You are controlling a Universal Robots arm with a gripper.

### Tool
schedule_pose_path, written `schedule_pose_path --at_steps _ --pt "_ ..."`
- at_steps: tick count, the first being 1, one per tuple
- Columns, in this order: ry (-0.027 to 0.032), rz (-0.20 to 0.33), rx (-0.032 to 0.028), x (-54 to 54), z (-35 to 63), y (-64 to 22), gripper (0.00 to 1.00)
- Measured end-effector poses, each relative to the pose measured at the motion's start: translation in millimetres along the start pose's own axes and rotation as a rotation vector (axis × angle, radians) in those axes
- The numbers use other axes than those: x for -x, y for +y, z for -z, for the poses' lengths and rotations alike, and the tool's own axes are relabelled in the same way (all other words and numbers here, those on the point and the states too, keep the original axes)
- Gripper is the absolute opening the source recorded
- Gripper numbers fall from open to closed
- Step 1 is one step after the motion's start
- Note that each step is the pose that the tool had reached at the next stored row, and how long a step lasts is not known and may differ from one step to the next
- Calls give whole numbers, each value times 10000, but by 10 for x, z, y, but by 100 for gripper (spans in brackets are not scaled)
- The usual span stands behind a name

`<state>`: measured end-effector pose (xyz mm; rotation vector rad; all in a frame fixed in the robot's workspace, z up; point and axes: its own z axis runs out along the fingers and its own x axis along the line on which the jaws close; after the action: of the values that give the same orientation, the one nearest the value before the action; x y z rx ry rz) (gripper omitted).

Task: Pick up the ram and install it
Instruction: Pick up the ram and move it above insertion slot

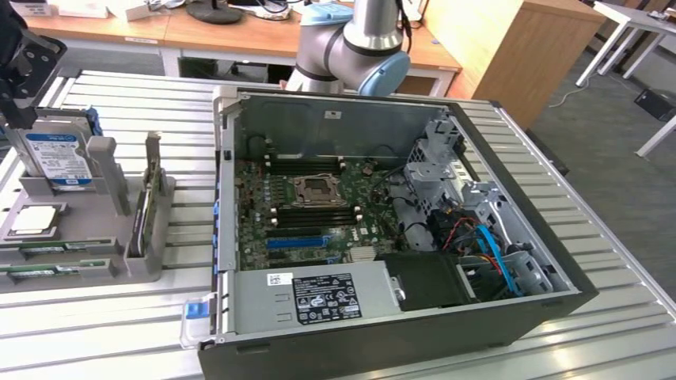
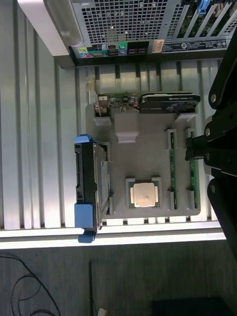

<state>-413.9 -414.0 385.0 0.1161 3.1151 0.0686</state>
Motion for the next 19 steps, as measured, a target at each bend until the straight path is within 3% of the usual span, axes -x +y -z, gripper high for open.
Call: schedule_pose_path --at_steps 4,19 --pt "14 324 6 -1 0 0 11" --pt "135 3031 65 0 -3 0 11"
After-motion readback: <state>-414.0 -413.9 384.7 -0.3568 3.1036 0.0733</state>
